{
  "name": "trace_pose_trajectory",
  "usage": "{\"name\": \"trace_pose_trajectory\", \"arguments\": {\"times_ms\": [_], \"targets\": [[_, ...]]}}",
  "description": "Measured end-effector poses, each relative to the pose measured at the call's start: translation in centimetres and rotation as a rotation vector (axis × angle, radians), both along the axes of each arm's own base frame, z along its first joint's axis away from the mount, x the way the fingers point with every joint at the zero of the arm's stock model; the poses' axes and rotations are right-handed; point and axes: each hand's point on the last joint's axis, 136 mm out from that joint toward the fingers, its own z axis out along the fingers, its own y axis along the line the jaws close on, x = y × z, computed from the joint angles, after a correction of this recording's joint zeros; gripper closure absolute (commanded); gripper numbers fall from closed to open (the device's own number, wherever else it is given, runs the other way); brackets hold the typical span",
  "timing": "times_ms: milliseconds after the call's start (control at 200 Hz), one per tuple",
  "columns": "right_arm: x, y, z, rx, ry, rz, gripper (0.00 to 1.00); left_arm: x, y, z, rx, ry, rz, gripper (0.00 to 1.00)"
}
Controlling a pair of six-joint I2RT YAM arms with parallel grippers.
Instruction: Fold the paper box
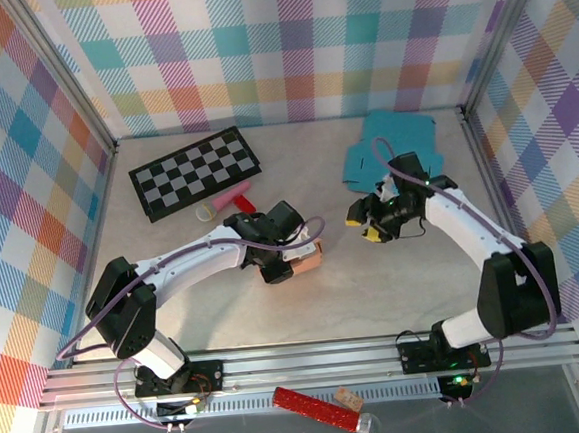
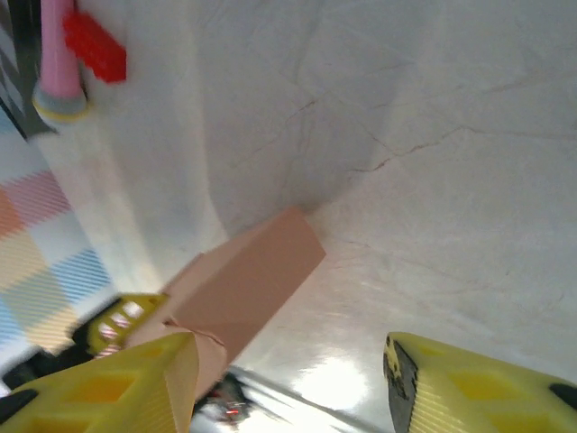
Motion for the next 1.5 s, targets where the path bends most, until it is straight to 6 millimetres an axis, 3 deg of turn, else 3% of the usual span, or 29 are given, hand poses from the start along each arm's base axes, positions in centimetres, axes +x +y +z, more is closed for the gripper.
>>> {"name": "trace_pose_trajectory", "arguments": {"times_ms": [275, 650, 1085, 1500], "targets": [[-1.6, 2.4, 0.7, -0.101, -0.397, 0.326, 0.44, 0.3, 0.3, -0.1, -0.025, 0.030, 0.023, 0.51], [-2.6, 4.5, 0.5, -0.142, -0.627, 0.586, 0.45, 0.8, 0.4, -1.0, -0.054, 0.048, 0.043, 0.50], [-2.2, 7.1, 0.0, -0.172, -0.717, 0.775, 0.46, 0.4, -0.1, -0.8, -0.120, 0.112, 0.058, 0.47], [-0.8, 8.1, -0.5, -0.229, -0.746, 0.847, 0.66, 0.3, -0.2, -0.8, -0.131, 0.122, 0.057, 0.47]]}}
